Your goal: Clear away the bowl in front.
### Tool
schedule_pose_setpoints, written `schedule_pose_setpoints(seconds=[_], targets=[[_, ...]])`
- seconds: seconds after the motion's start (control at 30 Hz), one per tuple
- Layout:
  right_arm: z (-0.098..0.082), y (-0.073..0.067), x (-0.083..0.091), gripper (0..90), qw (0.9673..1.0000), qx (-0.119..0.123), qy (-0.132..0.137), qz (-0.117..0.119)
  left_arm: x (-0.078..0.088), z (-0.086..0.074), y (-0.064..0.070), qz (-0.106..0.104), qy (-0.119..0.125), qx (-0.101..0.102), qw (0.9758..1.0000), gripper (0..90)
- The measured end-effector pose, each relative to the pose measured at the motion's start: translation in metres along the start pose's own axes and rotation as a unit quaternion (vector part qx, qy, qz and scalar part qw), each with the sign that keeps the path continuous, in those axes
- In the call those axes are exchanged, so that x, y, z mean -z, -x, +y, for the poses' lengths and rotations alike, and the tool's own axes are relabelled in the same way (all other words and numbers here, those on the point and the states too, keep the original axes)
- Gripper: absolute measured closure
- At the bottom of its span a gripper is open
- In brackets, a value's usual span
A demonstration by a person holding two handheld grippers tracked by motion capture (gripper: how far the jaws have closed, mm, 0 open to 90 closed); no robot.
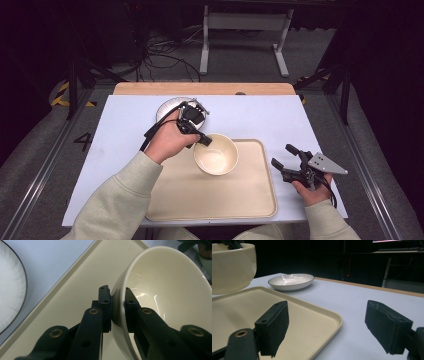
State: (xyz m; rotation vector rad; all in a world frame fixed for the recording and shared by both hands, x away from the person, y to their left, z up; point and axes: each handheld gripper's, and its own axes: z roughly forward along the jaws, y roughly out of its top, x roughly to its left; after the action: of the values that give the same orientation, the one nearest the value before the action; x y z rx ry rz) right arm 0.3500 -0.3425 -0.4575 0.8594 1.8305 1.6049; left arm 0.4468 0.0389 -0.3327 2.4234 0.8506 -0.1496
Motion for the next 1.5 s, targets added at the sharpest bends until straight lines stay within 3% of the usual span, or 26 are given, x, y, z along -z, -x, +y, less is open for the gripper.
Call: schedule_pose_setpoints(seconds=[0.77,1.2,1.5], targets=[[0.000,0.000,0.000,19.6,1.0000,-0.002,0.000,0.001,-0.039,-0.008,-0.004,0.026,-0.051,-0.003,0.9984,81.6],[0.000,0.001,0.000,19.7,1.0000,-0.004,-0.001,0.002,-0.051,-0.008,-0.004,0.029,-0.064,-0.012,0.9975,81.6],[0.000,0.001,0.000,19.7,1.0000,-0.005,-0.001,0.002,-0.058,-0.011,-0.006,0.028,-0.066,-0.006,0.9974,81.6]])
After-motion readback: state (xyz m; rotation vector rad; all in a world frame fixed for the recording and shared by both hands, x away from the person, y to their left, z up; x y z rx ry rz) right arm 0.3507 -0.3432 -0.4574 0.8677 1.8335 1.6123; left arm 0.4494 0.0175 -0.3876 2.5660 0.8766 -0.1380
